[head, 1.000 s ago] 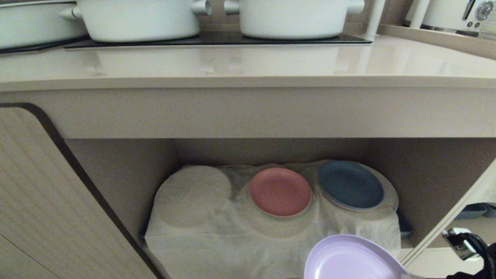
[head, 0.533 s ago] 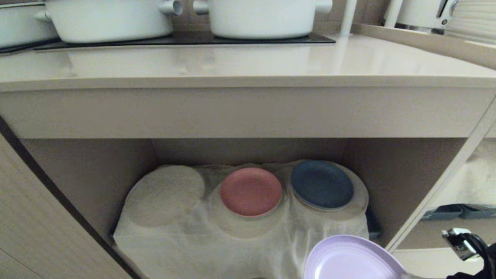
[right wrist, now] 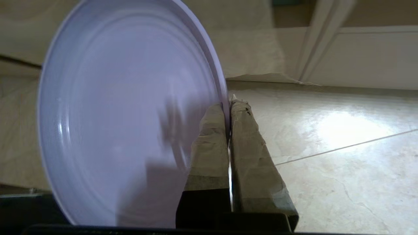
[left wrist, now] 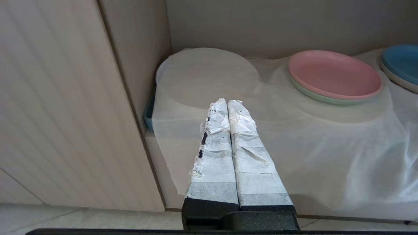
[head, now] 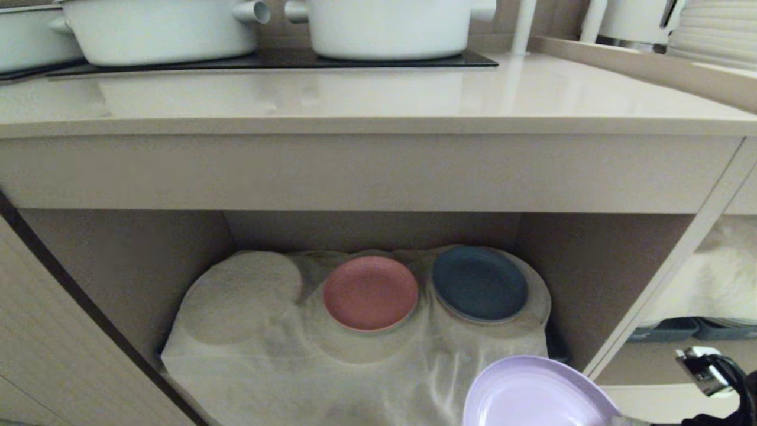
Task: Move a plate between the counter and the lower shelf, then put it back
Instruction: Put the plate
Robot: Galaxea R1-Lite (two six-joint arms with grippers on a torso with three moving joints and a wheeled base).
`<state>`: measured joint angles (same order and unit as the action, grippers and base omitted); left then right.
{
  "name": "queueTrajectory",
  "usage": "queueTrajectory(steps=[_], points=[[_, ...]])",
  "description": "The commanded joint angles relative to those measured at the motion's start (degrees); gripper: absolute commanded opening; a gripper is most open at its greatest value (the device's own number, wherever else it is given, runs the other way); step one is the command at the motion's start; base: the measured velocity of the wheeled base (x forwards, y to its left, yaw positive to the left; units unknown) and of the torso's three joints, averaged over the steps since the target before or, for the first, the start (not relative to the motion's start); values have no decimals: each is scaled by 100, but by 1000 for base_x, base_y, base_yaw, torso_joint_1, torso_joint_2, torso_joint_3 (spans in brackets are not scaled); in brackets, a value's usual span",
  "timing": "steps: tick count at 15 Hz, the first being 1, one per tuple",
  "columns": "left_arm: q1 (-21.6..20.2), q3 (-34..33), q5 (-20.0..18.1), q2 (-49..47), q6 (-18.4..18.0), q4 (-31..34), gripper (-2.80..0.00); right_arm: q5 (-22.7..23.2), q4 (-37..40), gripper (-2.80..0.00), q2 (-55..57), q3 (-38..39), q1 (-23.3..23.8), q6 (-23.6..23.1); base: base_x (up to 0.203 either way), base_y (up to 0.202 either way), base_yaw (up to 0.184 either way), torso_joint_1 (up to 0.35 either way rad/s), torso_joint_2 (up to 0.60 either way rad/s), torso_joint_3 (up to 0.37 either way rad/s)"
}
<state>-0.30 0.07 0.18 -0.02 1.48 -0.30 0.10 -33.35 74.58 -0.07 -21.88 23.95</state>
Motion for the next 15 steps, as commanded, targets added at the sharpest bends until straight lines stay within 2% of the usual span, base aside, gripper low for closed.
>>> queueTrajectory(steps=[1,8,15], points=[[-5,1,-1,-6,2,-5,-280,-1,-40,-280,-5,-1,-9,13,0,0,0,0,0,0],[-5,1,-1,-6,2,-5,-280,34,-292,-280,-139,-1,-13,-189,0,0,0,0,0,0],[-5,1,-1,-6,2,-5,-280,43,-274,-280,-166,-1,-27,-106,0,0,0,0,0,0]])
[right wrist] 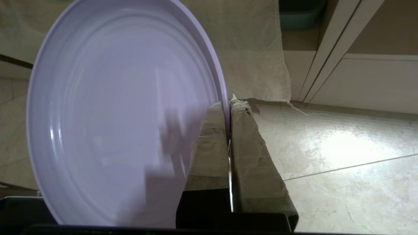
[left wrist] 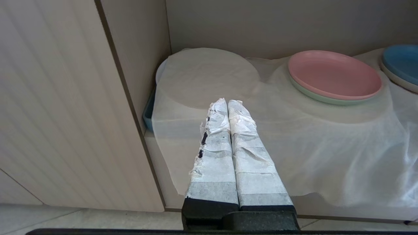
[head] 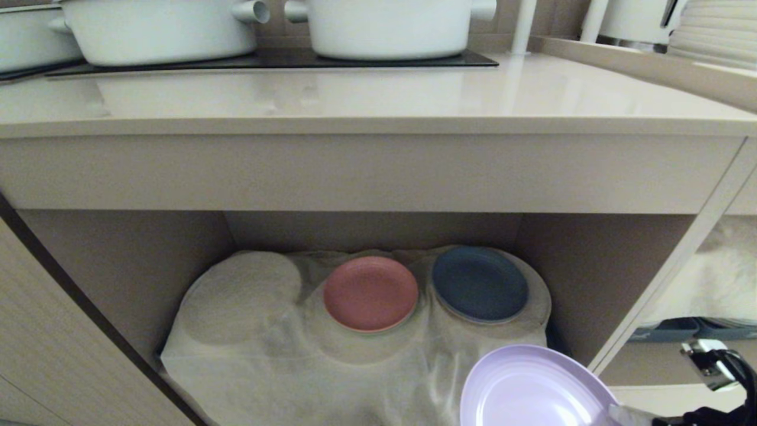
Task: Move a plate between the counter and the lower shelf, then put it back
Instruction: Put the plate
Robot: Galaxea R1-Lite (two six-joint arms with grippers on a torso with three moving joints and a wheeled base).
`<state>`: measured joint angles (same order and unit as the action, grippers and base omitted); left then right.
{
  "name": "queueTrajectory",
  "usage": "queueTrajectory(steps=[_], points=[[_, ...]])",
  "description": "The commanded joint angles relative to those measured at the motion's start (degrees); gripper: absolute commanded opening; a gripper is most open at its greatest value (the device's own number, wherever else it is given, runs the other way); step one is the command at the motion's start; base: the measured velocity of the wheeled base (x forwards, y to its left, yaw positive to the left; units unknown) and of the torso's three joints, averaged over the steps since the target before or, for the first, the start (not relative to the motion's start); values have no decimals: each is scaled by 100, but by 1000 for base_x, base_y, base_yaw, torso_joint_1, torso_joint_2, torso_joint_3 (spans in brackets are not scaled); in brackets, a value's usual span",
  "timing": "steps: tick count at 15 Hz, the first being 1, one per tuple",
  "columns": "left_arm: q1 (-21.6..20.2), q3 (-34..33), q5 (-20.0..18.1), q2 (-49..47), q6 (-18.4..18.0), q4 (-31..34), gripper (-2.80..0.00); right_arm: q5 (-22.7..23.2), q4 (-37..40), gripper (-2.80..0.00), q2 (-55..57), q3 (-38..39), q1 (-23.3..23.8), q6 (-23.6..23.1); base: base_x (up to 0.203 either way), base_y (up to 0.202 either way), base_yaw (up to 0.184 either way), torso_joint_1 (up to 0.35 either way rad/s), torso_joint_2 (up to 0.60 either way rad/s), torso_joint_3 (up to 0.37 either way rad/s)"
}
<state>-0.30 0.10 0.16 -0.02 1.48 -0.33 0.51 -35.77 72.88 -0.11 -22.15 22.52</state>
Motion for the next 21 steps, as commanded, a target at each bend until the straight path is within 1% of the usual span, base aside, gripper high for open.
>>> queueTrajectory(steps=[1,9,11,21], points=[[-5,-1,2,-6,2,-2,-280,-7,-53,-280,7,2,0,125,0,0,0,0,0,0],[-5,-1,2,-6,2,-2,-280,-7,-132,-280,25,2,-17,138,0,0,0,0,0,0],[-5,-1,2,-6,2,-2,-280,-7,-132,-280,25,2,-17,120,0,0,0,68,-181,-141],[-5,-1,2,-6,2,-2,-280,-7,-141,-280,-1,2,-79,103,0,0,0,165,-452,-278]])
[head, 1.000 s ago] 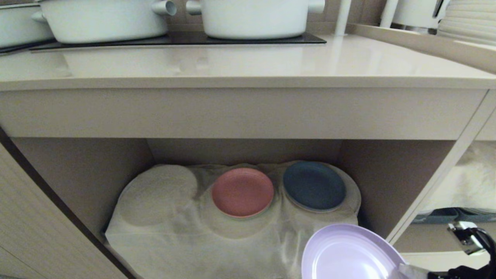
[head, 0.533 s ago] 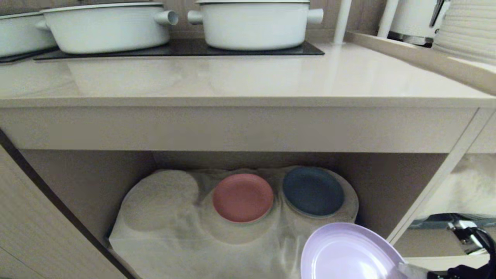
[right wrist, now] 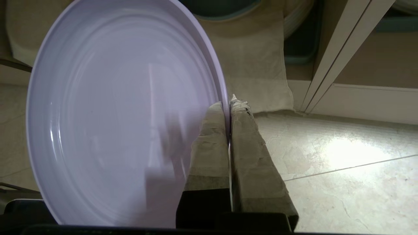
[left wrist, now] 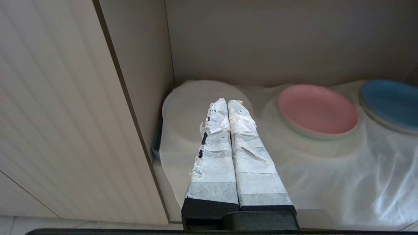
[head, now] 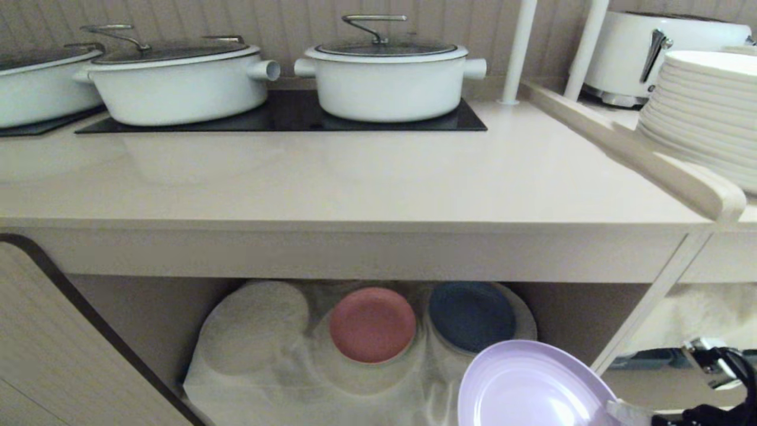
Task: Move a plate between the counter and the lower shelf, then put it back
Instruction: Put the plate
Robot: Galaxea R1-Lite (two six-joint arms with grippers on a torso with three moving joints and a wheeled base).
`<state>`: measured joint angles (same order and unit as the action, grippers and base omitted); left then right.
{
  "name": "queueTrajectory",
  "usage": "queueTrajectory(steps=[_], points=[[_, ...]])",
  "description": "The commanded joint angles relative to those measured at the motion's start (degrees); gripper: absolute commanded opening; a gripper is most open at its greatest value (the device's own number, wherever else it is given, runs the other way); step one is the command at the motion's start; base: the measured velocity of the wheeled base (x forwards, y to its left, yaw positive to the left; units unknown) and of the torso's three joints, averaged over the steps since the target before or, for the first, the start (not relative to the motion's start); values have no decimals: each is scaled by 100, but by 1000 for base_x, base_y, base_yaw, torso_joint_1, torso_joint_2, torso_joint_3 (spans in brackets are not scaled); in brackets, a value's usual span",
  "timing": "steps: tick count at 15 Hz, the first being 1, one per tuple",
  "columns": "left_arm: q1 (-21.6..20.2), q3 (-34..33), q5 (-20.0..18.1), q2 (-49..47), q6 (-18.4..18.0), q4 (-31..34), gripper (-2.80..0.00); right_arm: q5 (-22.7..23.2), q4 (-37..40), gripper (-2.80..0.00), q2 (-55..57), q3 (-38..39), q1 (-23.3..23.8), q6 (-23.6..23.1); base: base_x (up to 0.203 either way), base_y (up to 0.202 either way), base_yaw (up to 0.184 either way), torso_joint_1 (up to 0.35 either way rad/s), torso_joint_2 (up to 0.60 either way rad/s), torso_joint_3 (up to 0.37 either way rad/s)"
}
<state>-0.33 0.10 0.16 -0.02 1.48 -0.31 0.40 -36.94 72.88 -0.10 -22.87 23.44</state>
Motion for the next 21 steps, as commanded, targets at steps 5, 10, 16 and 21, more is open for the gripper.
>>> queueTrajectory(steps=[5,10,16,21], points=[[-2,-1,2,-6,2,-4,-280,4,-15,-280,1,1,-29,11,0,0,0,211,-486,-281],[-2,-1,2,-6,2,-4,-280,4,-50,-280,16,1,-42,20,0,0,0,233,-513,-285],[-2,-1,2,-6,2,-4,-280,13,-50,-280,16,1,-42,38,0,0,0,257,-555,-297],[-2,-1,2,-6,2,-4,-280,13,-50,-280,16,1,-50,29,0,0,0,270,-566,-300]])
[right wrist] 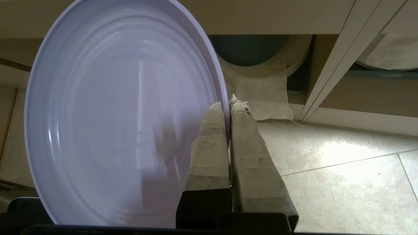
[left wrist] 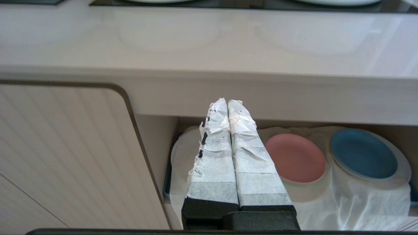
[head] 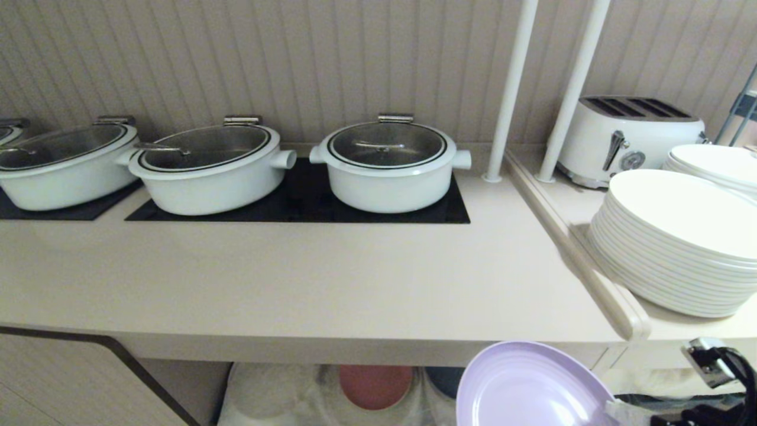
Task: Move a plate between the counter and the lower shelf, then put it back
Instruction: Put the plate
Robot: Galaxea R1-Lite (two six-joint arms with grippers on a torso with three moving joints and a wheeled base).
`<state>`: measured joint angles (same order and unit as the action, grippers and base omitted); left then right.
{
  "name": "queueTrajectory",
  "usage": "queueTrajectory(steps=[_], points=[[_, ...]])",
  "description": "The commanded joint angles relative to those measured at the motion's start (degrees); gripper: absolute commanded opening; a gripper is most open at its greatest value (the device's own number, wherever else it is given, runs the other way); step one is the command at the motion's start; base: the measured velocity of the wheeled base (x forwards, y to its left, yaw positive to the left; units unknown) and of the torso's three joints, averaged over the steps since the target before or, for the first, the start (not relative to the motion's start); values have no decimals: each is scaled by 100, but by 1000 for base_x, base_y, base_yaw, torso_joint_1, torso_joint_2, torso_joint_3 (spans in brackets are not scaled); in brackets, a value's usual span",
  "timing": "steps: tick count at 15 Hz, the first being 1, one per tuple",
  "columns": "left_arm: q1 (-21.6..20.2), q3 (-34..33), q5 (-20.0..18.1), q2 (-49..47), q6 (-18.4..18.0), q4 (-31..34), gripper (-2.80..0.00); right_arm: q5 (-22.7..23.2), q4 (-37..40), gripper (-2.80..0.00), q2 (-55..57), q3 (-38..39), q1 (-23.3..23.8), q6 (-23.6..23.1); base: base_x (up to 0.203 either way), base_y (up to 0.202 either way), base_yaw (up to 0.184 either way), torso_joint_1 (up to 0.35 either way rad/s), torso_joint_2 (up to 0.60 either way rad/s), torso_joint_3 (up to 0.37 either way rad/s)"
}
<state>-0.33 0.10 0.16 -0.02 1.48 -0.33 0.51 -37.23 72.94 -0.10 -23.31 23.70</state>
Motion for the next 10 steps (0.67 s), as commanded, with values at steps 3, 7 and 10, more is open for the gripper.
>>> queueTrajectory(steps=[3,7,10], points=[[-2,-1,2,-6,2,-2,-280,2,-21,-280,1,1,-7,4,0,0,0,188,-381,-195],[-2,-1,2,-6,2,-2,-280,2,-30,-280,1,1,-7,-23,0,0,0,143,-293,-151],[-2,-1,2,-6,2,-2,-280,2,-30,-280,10,1,-7,-40,0,0,0,0,0,0]])
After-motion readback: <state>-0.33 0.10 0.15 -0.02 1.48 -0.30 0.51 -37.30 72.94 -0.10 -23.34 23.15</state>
